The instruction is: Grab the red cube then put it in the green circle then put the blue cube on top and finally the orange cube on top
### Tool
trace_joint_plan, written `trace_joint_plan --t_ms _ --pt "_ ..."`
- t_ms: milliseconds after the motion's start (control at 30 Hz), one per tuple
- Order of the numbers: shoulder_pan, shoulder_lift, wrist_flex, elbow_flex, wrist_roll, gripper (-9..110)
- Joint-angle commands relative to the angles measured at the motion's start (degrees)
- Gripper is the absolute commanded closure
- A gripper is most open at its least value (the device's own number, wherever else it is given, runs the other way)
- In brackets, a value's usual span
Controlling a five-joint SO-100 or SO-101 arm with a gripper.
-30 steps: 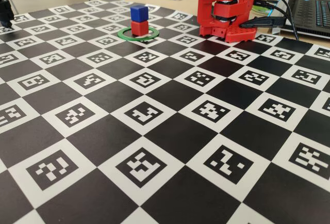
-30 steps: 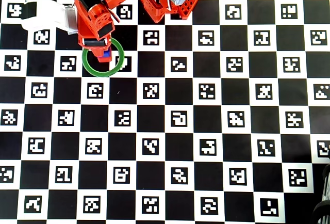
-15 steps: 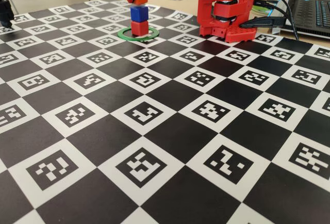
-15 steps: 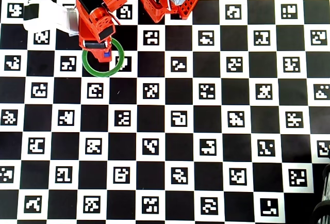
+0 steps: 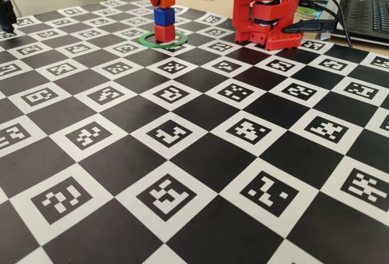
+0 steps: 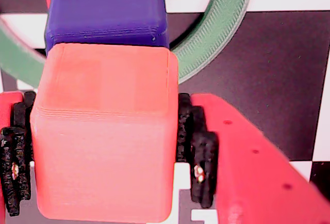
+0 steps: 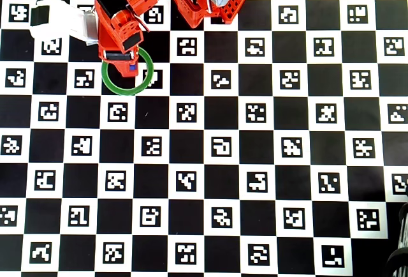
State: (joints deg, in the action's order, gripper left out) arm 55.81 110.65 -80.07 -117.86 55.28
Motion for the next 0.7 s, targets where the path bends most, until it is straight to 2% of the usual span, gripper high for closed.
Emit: trace_joint_plan --t_ms 0,433,567,667 --pt "0.7 4.66 0.79 0.35 0.44 88" --pt "0.88 4.66 1.93 -0.53 0.44 88" --pt "1.05 4.66 1.76 -0.44 0.79 69" --pt "1.14 5.1 1.32 0.18 0.88 66"
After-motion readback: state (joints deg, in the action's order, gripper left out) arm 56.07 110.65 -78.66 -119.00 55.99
